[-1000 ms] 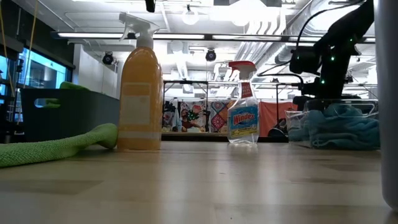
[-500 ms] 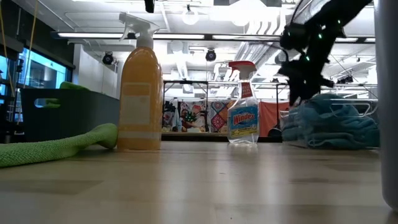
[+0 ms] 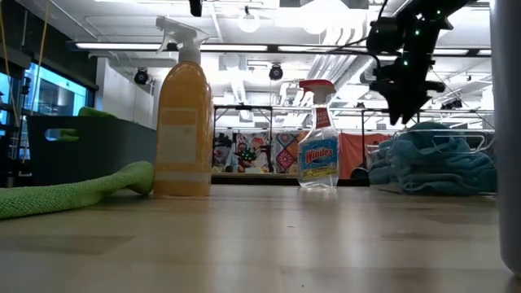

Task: Sort microfiber towel by color & place in baskets
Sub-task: Put the blue microfiber towel into the transparent bin, then put the green microfiber towel into the green bin

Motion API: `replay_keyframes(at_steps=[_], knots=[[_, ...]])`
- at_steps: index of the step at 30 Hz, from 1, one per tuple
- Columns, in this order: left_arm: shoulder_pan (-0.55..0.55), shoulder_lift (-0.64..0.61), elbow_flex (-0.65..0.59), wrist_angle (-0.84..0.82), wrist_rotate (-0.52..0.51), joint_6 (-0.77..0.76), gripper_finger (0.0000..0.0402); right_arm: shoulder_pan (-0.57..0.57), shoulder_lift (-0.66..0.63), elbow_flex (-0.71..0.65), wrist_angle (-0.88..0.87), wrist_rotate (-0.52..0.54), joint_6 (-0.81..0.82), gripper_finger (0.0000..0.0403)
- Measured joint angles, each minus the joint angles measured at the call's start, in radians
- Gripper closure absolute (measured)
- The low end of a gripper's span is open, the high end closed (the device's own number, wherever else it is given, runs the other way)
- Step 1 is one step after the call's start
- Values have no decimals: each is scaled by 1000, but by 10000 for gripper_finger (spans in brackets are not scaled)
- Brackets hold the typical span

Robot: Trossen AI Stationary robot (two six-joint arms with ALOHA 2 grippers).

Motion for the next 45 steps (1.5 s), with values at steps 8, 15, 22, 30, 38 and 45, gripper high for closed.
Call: replay_keyframes(at_steps=[8, 15, 22, 30, 38, 45], knots=[[0, 0, 0, 0, 0, -8, 257, -78, 29, -90, 101, 79, 134, 237], [-2, 0, 0, -1, 0, -35, 257, -105, 98, -226, 251, -35, 219, 237], [-2, 0, 0, -1, 0, -34, 257, -105, 90, -230, 253, -53, 200, 237], [-2, 0, 0, -1, 1, -34, 257, -105, -7, -85, 184, -53, 121, 237], [-2, 0, 0, -1, 1, -35, 257, -85, -81, 3, 208, -129, 144, 237], [-2, 0, 0, -1, 6, -61, 257, 53, -133, -17, 438, -473, 145, 237]])
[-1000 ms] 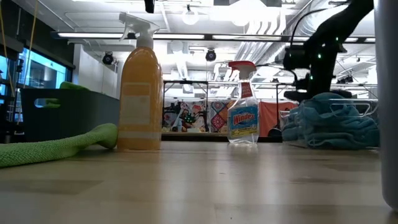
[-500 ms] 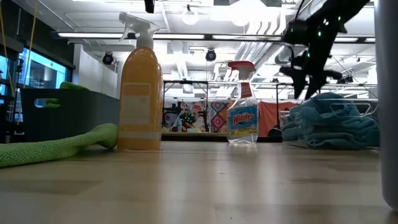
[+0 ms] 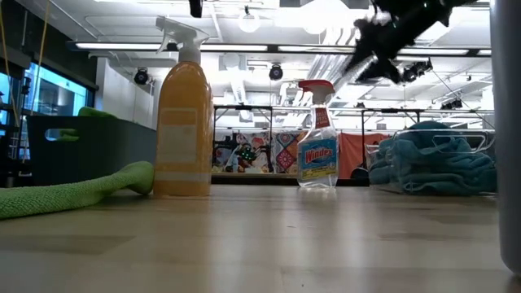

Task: Sort microfiber towel by color & place in baskets
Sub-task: Put the green microfiber towel into the green bin

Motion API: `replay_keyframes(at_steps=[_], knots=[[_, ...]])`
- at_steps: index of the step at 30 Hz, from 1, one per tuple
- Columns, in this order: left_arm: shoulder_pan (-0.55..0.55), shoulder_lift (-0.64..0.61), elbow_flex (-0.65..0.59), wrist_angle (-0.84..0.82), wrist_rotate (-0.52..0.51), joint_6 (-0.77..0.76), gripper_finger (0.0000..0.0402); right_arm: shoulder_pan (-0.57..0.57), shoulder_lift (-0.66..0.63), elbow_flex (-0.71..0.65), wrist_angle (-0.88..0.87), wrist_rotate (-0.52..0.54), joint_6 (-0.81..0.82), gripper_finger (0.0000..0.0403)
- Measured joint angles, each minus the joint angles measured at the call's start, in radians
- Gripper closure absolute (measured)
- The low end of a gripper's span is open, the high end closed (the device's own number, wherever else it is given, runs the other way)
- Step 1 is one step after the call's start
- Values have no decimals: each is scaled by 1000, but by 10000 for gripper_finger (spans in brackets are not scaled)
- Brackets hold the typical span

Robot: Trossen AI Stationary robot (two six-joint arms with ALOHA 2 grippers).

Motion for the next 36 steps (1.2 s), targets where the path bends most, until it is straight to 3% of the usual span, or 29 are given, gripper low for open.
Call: replay_keyframes(at_steps=[3, 11, 17, 26, 32, 36], knots=[[0, 0, 0, 0, 0, -10, 257, 108, -1, 0, 118, -69, 6, 237], [-9, 0, 0, 0, -1, -79, 257, 426, 25, 0, 452, -71, 9, 237], [-43, 0, 0, 0, 1, -79, 257, 606, 26, -1, 612, 15, 7, 237], [-73, -1, 0, -12, 191, -19, 257, 723, 25, -1, 623, 192, -103, 237], [-99, -4, 0, -130, 248, -29, 257, 753, 25, -1, 622, 211, -80, 237], [-181, -21, 0, -226, 281, -115, 257, 767, 25, -1, 593, 210, -20, 237]])
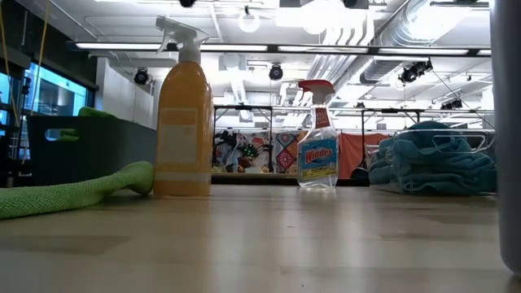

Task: Sort microfiber towel by color & place in baskets
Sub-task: Put the green microfiber towel into the green bin

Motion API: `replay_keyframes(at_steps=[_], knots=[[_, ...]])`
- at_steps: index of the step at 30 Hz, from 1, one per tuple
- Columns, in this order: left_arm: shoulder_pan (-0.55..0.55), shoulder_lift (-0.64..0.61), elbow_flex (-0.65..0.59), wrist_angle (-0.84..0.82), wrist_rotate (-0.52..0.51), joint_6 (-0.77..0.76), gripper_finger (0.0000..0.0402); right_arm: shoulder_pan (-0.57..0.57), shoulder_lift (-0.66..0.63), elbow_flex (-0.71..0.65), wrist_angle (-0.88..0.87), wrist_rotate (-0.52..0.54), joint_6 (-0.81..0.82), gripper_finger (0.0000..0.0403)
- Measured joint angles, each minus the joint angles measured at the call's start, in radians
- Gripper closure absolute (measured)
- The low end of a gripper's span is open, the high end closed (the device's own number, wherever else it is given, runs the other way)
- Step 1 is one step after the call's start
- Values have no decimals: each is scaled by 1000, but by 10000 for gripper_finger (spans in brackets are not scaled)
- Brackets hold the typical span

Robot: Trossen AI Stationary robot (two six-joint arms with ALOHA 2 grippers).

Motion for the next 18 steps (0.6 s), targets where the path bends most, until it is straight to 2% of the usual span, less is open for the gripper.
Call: replay_keyframes(at_steps=[2, 4, 10, 13, 18], knots=[[-70, -7, 10, -48, -9, -7, 257, 4, 0, 0, -23, 0, 11, 237], [-152, -8, 49, -121, -64, 8, 257, 5, 0, 0, -46, 0, 7, 237], [-425, 48, 250, -486, -397, 30, 257, 2, 0, 0, -106, -2, -6, 237], [-547, 108, 336, -685, -511, -57, 257, 2, 0, 0, -136, -4, -6, 237], [-733, 220, 371, -945, -509, -253, 257, 2, 0, 0, -206, -4, -6, 237]])
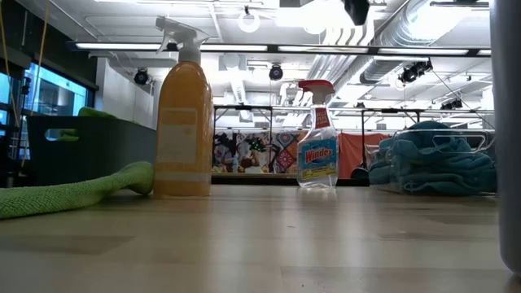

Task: Sort microfiber towel by color & place in baskets
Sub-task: Put the green microfiber towel into the green bin

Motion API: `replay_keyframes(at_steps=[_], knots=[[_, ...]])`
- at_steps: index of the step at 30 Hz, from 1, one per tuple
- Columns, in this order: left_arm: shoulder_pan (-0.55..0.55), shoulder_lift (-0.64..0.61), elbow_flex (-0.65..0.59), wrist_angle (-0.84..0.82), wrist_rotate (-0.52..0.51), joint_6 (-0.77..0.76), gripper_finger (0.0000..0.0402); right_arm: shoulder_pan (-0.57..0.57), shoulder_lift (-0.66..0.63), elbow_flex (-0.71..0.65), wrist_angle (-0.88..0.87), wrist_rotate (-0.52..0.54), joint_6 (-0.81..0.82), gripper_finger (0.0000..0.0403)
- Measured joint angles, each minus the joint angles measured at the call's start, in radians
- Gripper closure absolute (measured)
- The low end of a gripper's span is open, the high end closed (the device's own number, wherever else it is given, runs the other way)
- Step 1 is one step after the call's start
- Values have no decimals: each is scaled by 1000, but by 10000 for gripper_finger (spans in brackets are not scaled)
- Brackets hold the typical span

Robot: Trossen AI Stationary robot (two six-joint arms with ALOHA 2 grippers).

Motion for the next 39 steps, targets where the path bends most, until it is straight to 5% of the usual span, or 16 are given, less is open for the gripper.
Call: replay_keyframes(at_steps=[5, 13, 26, 39], knots=[[-109, 134, -2, -179, 64, -97, 257, 0, 0, 0, -58, -15, 13, 237], [-124, 247, -141, -163, 276, 191, 257, 0, 0, 0, -76, -26, 37, 237], [-72, 246, -365, 12, 279, 587, 257, 0, 0, 0, -86, -26, 64, 237], [-39, 245, -516, 260, 280, 606, 257, 0, 0, 0, -114, 0, 90, 237]])
